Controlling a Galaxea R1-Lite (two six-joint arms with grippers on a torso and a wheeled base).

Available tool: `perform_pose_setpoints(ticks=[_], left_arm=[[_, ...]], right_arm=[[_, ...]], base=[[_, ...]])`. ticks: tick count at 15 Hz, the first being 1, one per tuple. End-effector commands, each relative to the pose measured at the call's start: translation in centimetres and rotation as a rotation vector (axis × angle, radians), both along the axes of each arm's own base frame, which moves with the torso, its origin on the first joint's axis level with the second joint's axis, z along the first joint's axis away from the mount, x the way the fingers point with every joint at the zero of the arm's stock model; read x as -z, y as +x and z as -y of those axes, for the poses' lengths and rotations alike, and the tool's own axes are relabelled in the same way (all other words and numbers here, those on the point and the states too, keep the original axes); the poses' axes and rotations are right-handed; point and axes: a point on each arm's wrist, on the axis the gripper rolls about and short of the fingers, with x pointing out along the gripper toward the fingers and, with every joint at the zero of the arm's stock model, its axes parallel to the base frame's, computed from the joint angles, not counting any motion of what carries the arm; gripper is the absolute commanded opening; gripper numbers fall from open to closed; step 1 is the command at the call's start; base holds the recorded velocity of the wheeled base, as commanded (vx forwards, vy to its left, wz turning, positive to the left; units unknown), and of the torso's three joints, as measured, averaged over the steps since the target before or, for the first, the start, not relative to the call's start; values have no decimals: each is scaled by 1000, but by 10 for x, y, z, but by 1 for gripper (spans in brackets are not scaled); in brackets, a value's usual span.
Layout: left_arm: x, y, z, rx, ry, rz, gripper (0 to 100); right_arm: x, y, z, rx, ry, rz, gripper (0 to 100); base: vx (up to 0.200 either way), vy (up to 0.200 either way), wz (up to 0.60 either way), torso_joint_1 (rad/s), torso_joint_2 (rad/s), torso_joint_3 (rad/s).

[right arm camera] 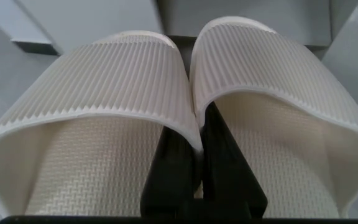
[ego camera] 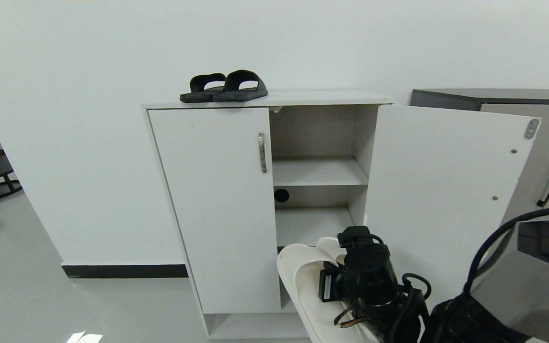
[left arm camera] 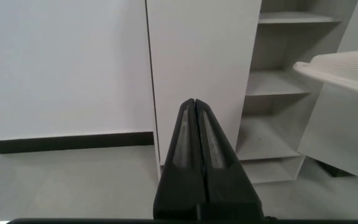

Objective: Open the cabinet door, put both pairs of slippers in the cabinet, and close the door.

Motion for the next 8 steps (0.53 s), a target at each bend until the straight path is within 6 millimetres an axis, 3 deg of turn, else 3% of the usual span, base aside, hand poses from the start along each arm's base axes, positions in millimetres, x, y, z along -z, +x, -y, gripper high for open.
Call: perform_pose_setpoints(ticks=[1,4,8], left_arm=[[0,0,0,2,2,-4,0],[0,0,0,2,1,-5,0],[0,1,0,4,2,-10,0]], right_arm=[[24,12,-2,24,-39,-32,0],[26,29,1,68,-34,-20,0],[29,48,-10,78,-69,30,0]], base=[[0,0,0,0,0,0],[0,0,0,0,2,-71],[0,0,0,4,6,-193]])
